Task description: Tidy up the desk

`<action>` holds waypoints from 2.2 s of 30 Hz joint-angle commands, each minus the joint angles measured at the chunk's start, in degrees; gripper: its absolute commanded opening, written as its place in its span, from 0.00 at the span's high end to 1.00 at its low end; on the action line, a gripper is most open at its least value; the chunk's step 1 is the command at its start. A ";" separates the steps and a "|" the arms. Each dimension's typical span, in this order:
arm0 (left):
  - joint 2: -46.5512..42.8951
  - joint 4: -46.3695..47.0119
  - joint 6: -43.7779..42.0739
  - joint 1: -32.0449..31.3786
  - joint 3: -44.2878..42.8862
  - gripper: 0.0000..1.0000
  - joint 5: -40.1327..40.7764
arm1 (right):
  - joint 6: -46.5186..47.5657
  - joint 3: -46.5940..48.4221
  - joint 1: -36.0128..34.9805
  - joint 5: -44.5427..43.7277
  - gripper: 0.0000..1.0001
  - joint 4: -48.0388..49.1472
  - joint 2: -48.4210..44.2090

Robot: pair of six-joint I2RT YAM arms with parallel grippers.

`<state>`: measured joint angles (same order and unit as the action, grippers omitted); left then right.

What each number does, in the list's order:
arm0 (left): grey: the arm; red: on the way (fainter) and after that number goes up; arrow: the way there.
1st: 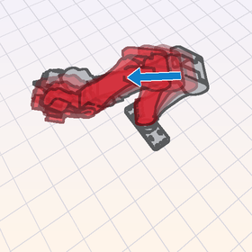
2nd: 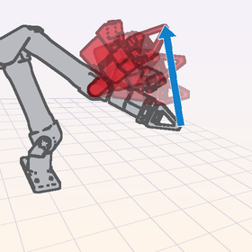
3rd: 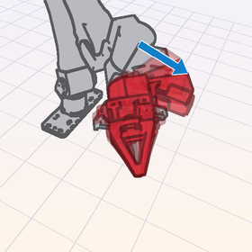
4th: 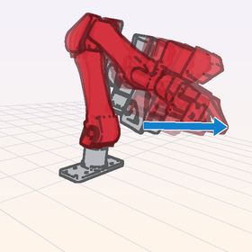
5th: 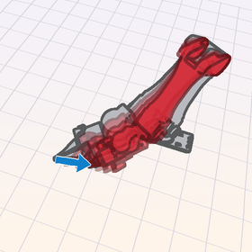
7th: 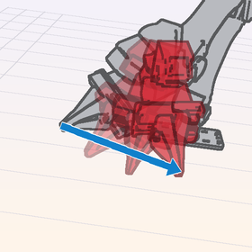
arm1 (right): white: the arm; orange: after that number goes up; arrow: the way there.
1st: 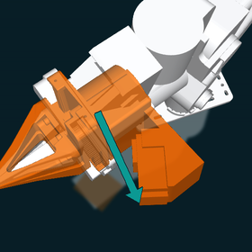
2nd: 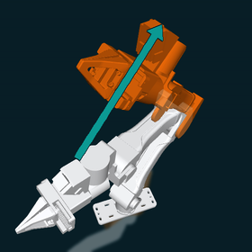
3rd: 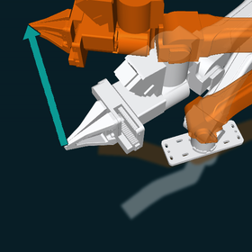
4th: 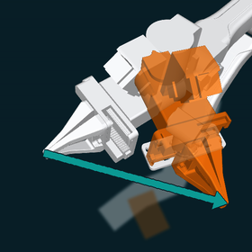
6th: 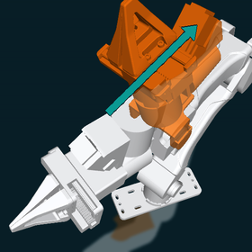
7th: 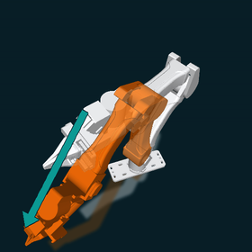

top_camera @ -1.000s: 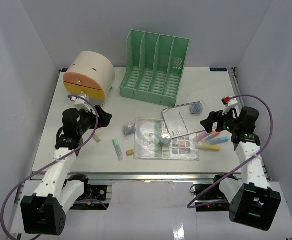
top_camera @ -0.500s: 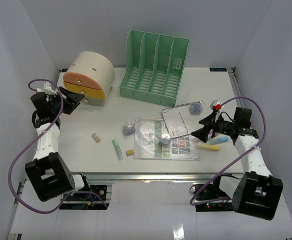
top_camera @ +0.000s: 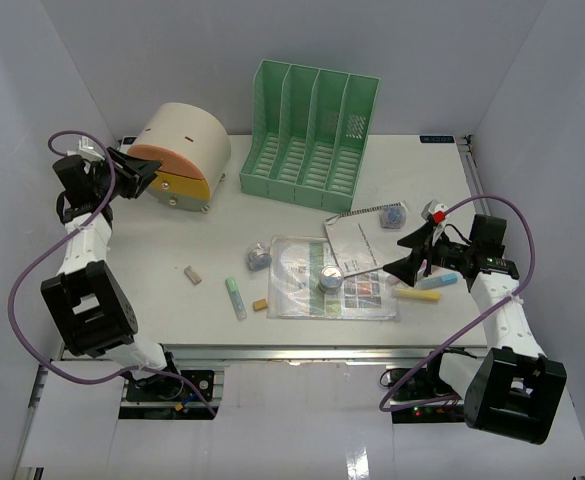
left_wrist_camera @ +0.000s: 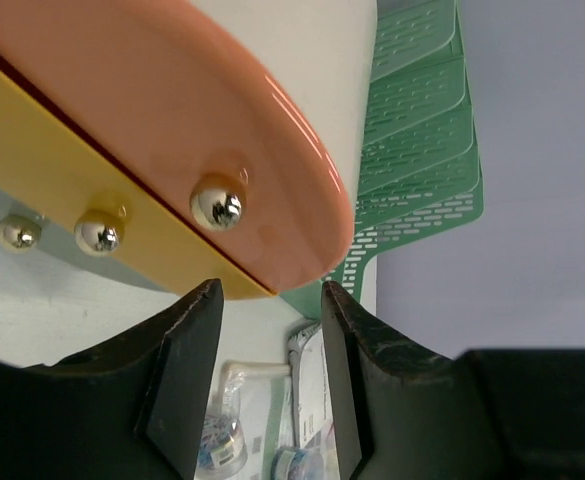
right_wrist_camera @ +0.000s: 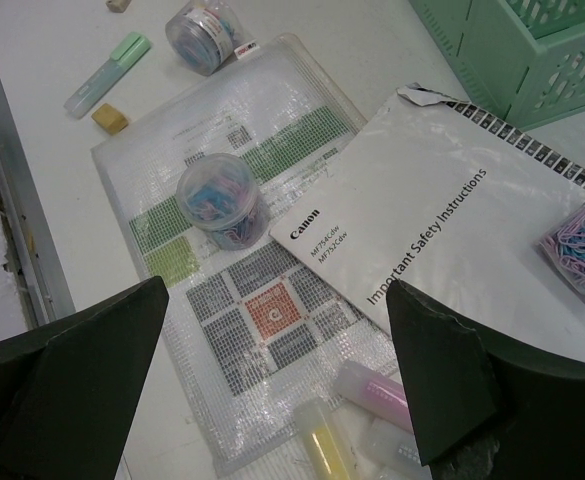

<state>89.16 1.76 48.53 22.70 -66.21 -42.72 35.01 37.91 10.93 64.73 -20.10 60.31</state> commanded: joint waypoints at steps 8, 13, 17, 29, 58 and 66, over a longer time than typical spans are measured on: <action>6.88 0.79 1.31 0.07 -7.53 0.53 -1.98 | 1.08 0.02 0.41 2.19 0.03 -0.47 -0.64; 8.64 1.28 1.48 -0.04 -8.36 0.54 -2.66 | 1.20 -0.12 0.41 2.16 0.03 -0.47 -0.44; 9.54 1.93 1.82 -0.13 -8.68 0.56 -3.38 | 1.22 -0.14 0.43 2.09 0.04 -0.47 -0.29; 6.83 3.91 2.68 -0.29 -6.49 0.83 -4.98 | 1.29 -0.29 0.85 2.07 0.04 -0.47 -0.28; -22.82 -6.92 -7.62 0.61 16.76 0.85 -1.05 | 1.20 -0.64 1.29 3.21 0.04 -0.56 -0.90; -23.68 -8.12 -8.36 0.68 19.30 0.60 -0.05 | 1.17 -0.73 1.29 3.15 0.04 -0.56 -0.81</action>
<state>66.78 -5.76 41.72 23.29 -47.43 -42.37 35.40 37.60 11.99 66.23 -20.25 60.31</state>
